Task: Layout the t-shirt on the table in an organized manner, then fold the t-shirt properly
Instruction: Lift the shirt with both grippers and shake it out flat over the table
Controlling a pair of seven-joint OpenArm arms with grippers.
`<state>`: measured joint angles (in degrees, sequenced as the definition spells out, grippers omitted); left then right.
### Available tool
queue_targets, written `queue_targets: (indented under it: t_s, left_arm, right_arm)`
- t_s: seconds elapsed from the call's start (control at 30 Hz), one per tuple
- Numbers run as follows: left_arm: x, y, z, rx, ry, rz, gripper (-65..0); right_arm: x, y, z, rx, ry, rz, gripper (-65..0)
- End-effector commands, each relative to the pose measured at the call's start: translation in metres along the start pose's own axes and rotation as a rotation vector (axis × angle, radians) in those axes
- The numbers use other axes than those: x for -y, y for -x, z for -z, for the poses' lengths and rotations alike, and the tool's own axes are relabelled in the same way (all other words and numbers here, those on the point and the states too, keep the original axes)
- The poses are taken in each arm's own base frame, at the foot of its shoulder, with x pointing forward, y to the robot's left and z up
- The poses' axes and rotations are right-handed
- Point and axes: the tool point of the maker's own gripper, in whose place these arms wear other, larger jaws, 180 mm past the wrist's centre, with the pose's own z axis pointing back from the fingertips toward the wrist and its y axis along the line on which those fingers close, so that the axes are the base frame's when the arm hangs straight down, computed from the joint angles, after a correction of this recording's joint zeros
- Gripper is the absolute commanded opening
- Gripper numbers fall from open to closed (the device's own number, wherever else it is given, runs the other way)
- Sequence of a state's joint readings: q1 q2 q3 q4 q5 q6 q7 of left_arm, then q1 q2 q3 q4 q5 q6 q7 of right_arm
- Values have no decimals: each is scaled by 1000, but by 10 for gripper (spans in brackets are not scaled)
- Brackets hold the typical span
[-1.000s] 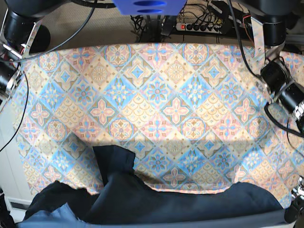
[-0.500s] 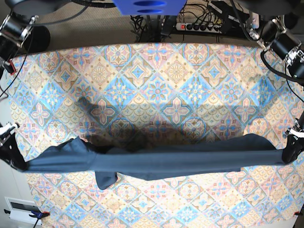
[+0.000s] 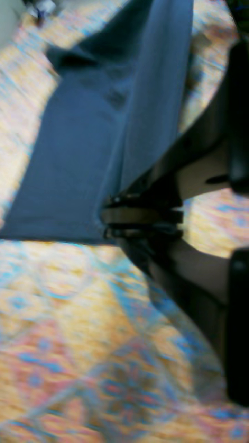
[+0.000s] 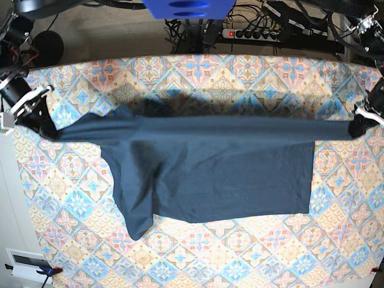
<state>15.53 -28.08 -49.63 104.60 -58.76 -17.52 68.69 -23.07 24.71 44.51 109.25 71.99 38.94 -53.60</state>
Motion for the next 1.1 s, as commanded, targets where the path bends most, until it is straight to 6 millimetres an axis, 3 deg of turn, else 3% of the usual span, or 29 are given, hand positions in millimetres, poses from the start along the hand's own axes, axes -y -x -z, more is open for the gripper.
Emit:
queue_targets:
  t_s: [0.0,0.2,0.3,0.7,0.87,1.07]
  left_arm:
    - [-5,-15,-9,35,-28,41,-650]
    - [-24,17,-22,-93,-91,73,-650]
    - [-30,26,-28,-138,-112,91,-650]
    - [-71,51,-45,-268,-311,191,-650]
    - [-67,73,-34,-356,-313,248,-650]
    - [-76,84,-36,-380,-367,262,-650]
  right_arm:
    - [-2,-6,-6,26,0,-5,-650]
    - [-14,50,-25,-67,32,142,-650]
    - [-19,69,-35,-108,44,186,-650]
    - [-33,106,-54,-179,72,288,-650]
    - [-44,127,-57,-236,72,341,-650]
    - [-54,151,-66,-326,81,389,-650]
